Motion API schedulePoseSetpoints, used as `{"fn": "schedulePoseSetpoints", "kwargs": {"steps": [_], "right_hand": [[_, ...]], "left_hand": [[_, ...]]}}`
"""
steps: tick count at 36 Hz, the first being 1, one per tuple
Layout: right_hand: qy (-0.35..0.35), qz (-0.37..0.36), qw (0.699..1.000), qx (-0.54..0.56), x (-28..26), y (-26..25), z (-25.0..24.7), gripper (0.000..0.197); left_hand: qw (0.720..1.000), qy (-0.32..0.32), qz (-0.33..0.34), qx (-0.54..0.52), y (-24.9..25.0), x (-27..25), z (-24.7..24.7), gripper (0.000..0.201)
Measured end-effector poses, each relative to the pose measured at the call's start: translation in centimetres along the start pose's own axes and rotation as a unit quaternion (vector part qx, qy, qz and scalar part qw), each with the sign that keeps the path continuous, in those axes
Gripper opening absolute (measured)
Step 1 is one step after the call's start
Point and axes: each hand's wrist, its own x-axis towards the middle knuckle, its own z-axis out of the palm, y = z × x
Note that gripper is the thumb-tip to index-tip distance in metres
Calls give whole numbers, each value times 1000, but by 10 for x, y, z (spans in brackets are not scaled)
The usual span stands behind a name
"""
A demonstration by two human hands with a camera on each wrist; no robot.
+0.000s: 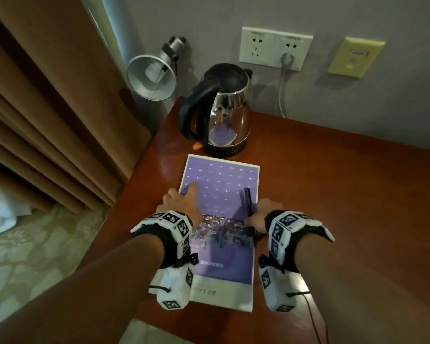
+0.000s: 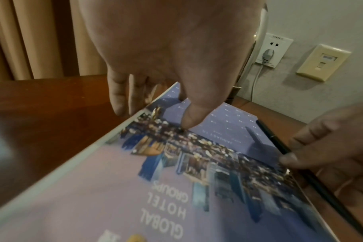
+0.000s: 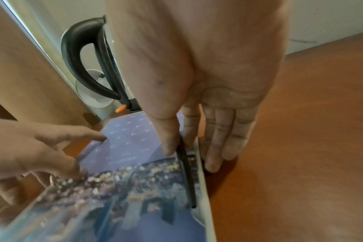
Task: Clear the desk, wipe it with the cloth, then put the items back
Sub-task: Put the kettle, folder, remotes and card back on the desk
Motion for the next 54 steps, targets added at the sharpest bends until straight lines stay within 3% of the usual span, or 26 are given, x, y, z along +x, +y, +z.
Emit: {"fn": "schedulePoseSetpoints", "kwargs": {"steps": [6,16,20,23,30,39,47,54], "right_hand": [[1,12,999,-33,7,-16,5,20],[2,26,998,-55,-1,-18,-4,27],[45,37,998,-15,-18,-3,-28,35],[78,62,995,5,-30,23,-51,27],[157,147,976,24,-72,152,-103,22],[217,276,933,75,-145,373,-116,28],[226,300,921,103,-179,532,-130,42],[247,306,911,127,-188,610,-132,49]], "left_hand": [[997,67,12,32,1,5,-4,58],[993,87,76,-5,15,5,-23,63],[990,66,125,-26,42,2,-32,58],[983,77,164,-25,81,-6,-37,53],[952,100,289,-1,207,-49,-24,52],[917,33,391,68,377,-131,59,52],[907,-15,415,68,508,-197,141,53],[910,-53,407,53,574,-227,191,54]]}}
